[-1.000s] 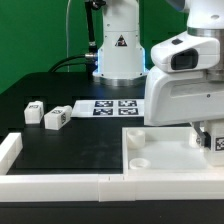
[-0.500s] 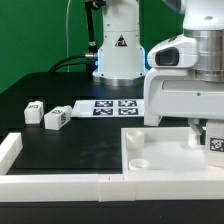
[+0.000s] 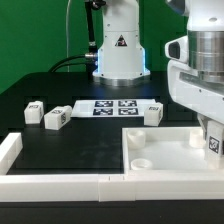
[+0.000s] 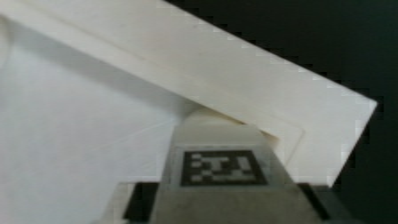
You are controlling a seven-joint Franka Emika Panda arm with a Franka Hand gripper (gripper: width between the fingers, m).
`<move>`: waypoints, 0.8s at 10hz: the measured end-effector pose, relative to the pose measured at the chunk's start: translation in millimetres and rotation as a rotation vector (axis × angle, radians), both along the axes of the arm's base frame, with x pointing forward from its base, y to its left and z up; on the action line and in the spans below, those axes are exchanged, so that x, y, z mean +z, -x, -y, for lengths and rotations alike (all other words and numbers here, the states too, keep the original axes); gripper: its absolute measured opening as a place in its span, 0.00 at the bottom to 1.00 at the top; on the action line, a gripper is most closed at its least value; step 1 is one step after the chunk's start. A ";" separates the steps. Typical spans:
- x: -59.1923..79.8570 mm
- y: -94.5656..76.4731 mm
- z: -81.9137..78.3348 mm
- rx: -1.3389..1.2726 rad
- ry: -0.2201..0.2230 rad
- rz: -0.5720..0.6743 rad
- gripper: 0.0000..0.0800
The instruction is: Assemble one leg
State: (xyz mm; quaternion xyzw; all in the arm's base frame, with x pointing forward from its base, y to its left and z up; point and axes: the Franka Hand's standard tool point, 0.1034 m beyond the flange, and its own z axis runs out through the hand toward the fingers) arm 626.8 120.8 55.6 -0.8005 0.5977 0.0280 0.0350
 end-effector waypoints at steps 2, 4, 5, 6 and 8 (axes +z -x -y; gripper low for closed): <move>0.2 -0.4 0.6 -0.173 -0.009 -0.015 0.34; 0.1 -0.5 1.2 -0.214 -0.013 -0.018 0.35; 0.1 -0.5 0.9 -0.172 -0.013 -0.014 0.35; 0.1 -0.4 0.0 -0.172 -0.014 -0.015 0.60; -0.1 0.2 -1.8 0.049 -0.015 0.007 0.76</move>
Offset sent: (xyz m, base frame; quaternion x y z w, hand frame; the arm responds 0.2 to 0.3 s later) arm 0.0000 0.0000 0.0000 0.0000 0.0000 0.0899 0.9960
